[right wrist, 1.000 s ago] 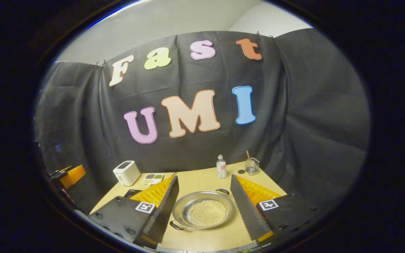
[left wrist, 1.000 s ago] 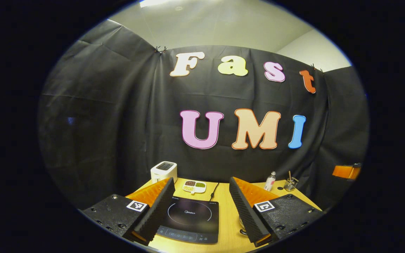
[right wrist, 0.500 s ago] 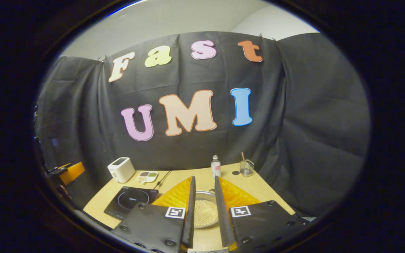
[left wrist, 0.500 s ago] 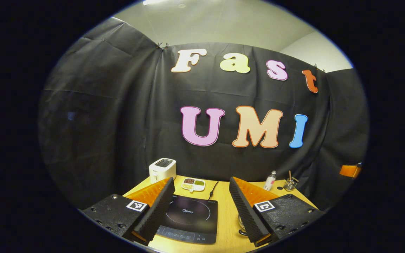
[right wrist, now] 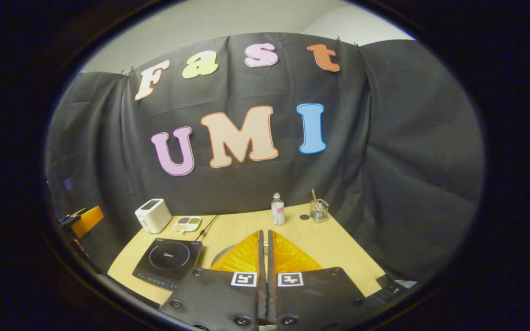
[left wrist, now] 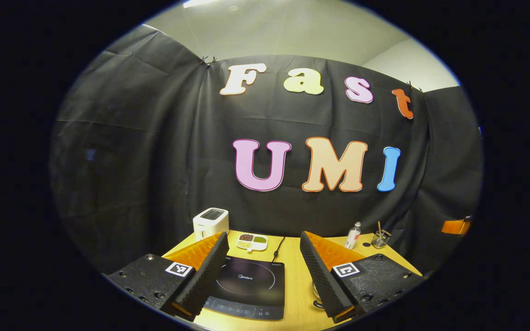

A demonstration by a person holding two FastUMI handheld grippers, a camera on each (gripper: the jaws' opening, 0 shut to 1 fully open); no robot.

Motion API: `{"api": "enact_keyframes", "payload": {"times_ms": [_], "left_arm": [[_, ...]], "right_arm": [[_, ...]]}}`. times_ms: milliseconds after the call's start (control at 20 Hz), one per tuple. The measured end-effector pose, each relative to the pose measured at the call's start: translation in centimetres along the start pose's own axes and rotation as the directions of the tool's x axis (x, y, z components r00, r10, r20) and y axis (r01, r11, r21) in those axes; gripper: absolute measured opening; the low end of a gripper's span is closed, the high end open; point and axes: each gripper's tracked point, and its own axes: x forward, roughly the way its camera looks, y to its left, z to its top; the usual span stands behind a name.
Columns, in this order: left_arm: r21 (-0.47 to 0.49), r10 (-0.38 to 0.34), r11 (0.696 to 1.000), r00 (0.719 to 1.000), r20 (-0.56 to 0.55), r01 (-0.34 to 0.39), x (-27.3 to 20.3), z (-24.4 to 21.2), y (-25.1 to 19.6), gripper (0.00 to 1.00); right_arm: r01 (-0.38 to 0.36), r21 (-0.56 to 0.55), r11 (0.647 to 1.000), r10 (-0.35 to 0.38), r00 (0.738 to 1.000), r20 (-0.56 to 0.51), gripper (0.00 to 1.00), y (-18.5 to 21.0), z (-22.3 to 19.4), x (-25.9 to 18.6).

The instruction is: First push the handle of the pot to place it horizontally, then grasp the pot with both hands and set it on the induction cooktop.

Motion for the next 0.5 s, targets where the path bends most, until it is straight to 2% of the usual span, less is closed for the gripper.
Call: {"api": "enact_keyframes", "payload": {"times_ms": [100, 150, 200, 250, 300, 400, 450, 500], "left_arm": [[0.009, 0.007, 1.000, 1.000, 0.000, -0.007, 0.0, -0.2, 0.3, 0.95], [0.014, 0.012, 1.000, 1.000, -0.003, -0.012, -0.1, -0.4, 0.6, 0.95], [0.018, 0.016, 1.000, 1.000, -0.006, -0.016, -0.1, -0.5, 0.7, 0.91], [0.021, 0.019, 1.000, 1.000, -0.009, -0.019, -0.2, -0.7, 0.9, 0.91], [0.022, 0.023, 1.000, 1.000, -0.012, -0.022, -0.3, -0.8, 1.1, 0.95], [0.021, 0.031, 0.999, 0.999, -0.020, -0.031, -0.3, -1.2, 1.6, 0.95], [0.019, 0.034, 0.999, 0.999, -0.025, -0.034, -0.2, -1.4, 1.9, 0.91], [0.018, 0.037, 0.999, 0.999, -0.030, -0.037, -0.3, -1.6, 2.2, 0.95]], "right_arm": [[-0.006, 0.013, 1.000, 0.006, 1.000, -0.015, 0.00, 0.2, -1.1, 0.5], [-0.006, 0.013, 1.000, 0.006, 1.000, -0.029, 0.02, 0.0, -1.9, 0.8], [-0.003, 0.015, 1.000, 0.004, 0.999, -0.050, 0.02, 0.0, -2.9, 1.1], [-0.005, 0.023, 1.000, 0.006, 0.997, -0.074, 0.02, 0.1, -3.9, 1.4], [-0.010, 0.036, 0.999, 0.014, 0.995, -0.100, 0.02, 0.3, -4.9, 1.7], [-0.023, 0.072, 0.997, 0.034, 0.985, -0.168, 0.02, 0.9, -7.3, 2.3], [-0.027, 0.096, 0.995, 0.047, 0.977, -0.209, 0.02, 1.2, -8.7, 2.4], [-0.030, 0.123, 0.992, 0.060, 0.968, -0.244, 0.02, 1.6, -9.9, 2.6]]}}
